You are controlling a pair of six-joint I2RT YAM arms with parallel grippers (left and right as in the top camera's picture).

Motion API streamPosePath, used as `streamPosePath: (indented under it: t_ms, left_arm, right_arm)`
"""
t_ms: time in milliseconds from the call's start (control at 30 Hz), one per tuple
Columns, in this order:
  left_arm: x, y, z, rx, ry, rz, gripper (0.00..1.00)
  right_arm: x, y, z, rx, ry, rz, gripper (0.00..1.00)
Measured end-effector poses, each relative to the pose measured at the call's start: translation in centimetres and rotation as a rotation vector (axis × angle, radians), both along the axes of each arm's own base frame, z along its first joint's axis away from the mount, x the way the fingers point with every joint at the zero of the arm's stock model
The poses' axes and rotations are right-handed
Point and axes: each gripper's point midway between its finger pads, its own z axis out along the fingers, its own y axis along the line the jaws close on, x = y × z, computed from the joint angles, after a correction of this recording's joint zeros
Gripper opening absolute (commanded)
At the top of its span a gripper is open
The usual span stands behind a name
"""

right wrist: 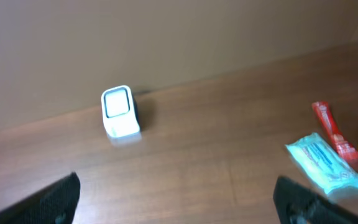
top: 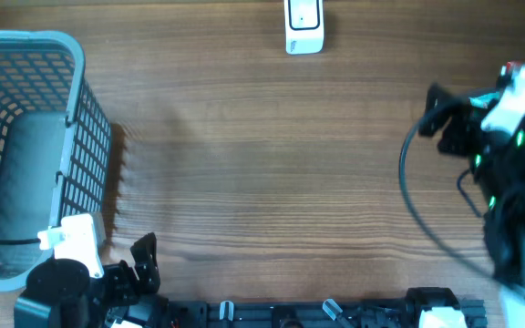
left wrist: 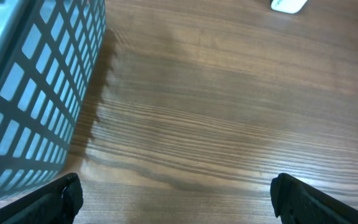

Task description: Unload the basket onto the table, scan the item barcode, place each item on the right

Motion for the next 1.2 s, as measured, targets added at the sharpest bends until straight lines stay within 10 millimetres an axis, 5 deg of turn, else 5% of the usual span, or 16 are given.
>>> streamPosePath:
  t_ms: [133, 267, 400, 533, 1133, 1200]
  left_arm:
    - [0.0, 0.0, 0.0, 0.001, 0.003, 0.0, 1.0]
    - [0.0, 0.0, 0.0, 0.0, 0.001, 0.0, 1.0]
    - [0.0, 0.0, 0.0, 0.0, 0.001, 0.0, 1.0]
    - [0.0, 0.0, 0.0, 0.0, 0.001, 0.0, 1.0]
    - [0.0, 0.0, 0.0, 0.0, 0.0, -0.005, 1.0]
    - [1.0, -0.6, 2.2, -0.055, -0.143, -0.013, 1.0]
  right_arm:
    - [-3.4, 0.4, -3.6, 0.061, -0.291, 0.01, 1.0]
    - [-5.2, 1.1, -9.8, 0.1, -0.438, 0.054, 1.0]
    - [-5.6, 1.4, -11.8, 0.105, -0.47, 0.07, 1.0]
    - [-5.0, 1.4, -17.0, 0.115, -0.321, 0.06, 1.0]
    - [-5.0, 1.4, -16.9, 0.115, -0.324, 0.061, 1.0]
    - [-5.0, 1.4, -16.9, 0.115, -0.324, 0.061, 1.0]
